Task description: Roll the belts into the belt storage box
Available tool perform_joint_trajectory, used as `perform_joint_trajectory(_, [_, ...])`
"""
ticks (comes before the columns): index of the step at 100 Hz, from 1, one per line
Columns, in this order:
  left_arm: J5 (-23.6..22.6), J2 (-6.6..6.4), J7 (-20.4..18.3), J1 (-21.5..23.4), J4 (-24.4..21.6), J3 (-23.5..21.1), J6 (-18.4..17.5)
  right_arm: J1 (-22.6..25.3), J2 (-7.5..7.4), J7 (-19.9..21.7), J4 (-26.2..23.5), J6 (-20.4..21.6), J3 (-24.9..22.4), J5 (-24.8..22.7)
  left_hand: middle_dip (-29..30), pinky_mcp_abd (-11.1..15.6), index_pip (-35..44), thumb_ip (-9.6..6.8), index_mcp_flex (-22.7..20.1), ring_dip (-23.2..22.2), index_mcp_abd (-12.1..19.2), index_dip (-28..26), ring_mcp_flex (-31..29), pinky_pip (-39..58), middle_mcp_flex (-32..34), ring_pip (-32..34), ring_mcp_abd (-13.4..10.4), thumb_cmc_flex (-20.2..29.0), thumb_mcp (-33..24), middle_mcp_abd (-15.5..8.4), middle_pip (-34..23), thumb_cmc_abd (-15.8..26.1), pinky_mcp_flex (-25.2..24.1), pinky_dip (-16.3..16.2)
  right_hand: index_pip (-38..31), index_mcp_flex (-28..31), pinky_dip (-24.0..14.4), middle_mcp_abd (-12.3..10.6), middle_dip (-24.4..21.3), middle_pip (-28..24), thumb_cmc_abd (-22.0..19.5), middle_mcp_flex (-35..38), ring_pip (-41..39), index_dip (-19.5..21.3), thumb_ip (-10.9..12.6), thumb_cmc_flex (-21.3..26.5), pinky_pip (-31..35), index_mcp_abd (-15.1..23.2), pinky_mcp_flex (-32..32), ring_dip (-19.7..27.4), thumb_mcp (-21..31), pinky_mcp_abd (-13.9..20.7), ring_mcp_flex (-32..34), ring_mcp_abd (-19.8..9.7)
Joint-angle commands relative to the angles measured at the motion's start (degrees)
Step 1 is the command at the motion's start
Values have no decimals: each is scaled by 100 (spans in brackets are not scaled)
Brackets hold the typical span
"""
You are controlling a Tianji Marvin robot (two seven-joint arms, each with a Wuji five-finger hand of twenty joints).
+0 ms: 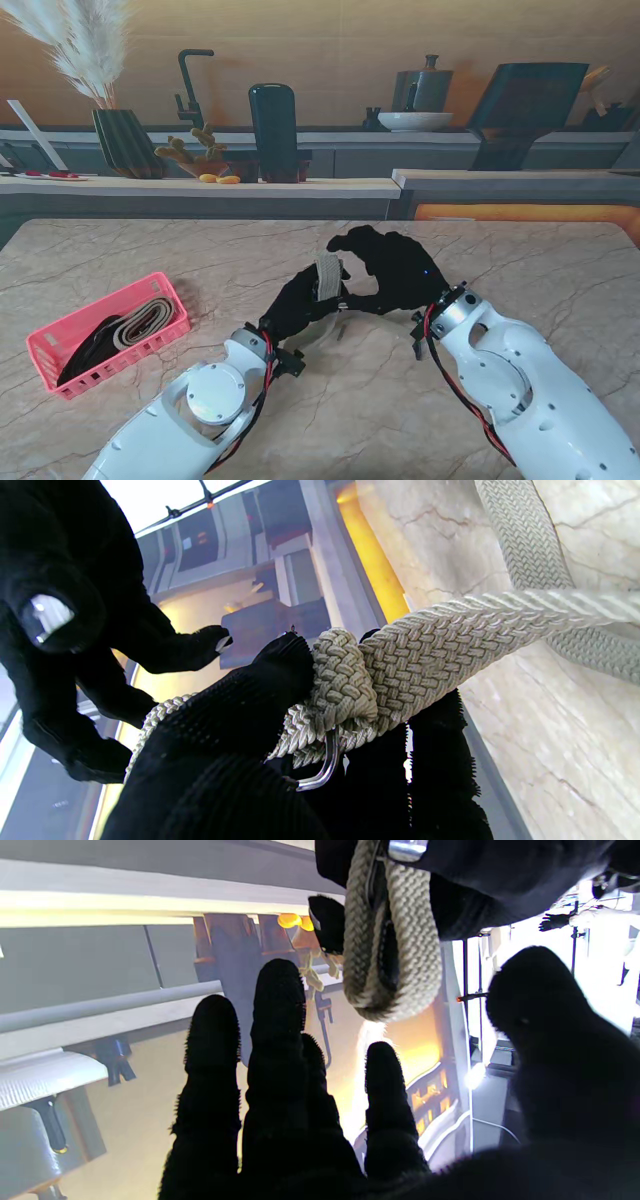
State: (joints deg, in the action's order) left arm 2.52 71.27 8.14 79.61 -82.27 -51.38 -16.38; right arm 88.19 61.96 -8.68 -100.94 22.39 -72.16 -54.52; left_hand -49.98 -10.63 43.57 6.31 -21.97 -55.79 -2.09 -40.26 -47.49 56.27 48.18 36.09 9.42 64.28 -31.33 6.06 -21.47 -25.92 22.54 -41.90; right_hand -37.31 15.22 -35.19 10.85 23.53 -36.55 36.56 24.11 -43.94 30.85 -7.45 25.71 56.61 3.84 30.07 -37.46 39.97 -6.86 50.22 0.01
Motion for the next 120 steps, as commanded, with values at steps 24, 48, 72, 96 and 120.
perform_joint_trajectory(24, [-1205,22,535,-141,231,165,-237,-255,16,771,206,-309,308,1066,-162,60,643,-82,-76,-205,431,-362,-57,190,208,687,-315,668,-60,-242,-82,584,-59,-121,-19,801,111,242,334,-785,268,420,-315,62,160,380,233,-332,752,-43,1031,345,704,-475])
perform_joint_trajectory(48, [-1218,35,588,-141,233,171,-251,-352,17,897,320,-410,443,1248,-91,97,670,-80,-91,-147,425,-371,-48,167,191,647,-310,665,-58,-229,-49,584,-53,-80,-364,1799,180,373,598,-1280,280,998,-302,120,45,760,105,-295,1070,-69,2009,639,1035,-690])
perform_joint_trajectory(72, [-1140,51,616,-116,193,142,-226,-456,21,1080,475,-474,526,1588,18,183,684,-78,-101,-87,422,-362,-73,123,172,595,-334,664,-61,-187,-31,617,-15,-17,-2029,2419,241,28,248,-846,144,2353,312,-1083,-587,1792,209,722,1352,125,1454,592,1864,-462])
perform_joint_trajectory(96, [-1097,58,628,-99,177,131,-236,-618,70,1088,636,-649,665,1943,118,232,690,-58,-105,-44,440,-347,-49,59,125,526,-337,684,5,-181,-43,686,-11,41,-2240,3312,192,-199,-168,-105,262,3673,634,-1357,-592,1943,645,1068,1756,73,1926,364,2496,-332])
perform_joint_trajectory(120, [-1103,97,797,-66,163,81,-328,-548,138,1002,533,-774,569,2355,1429,417,174,-275,115,1016,189,219,301,-856,-700,-478,-404,-1140,-915,-63,-336,234,-168,1001,-2312,3650,108,201,-77,-238,571,4081,-227,-1559,-634,2030,895,371,1941,-45,2448,11,2542,-156])
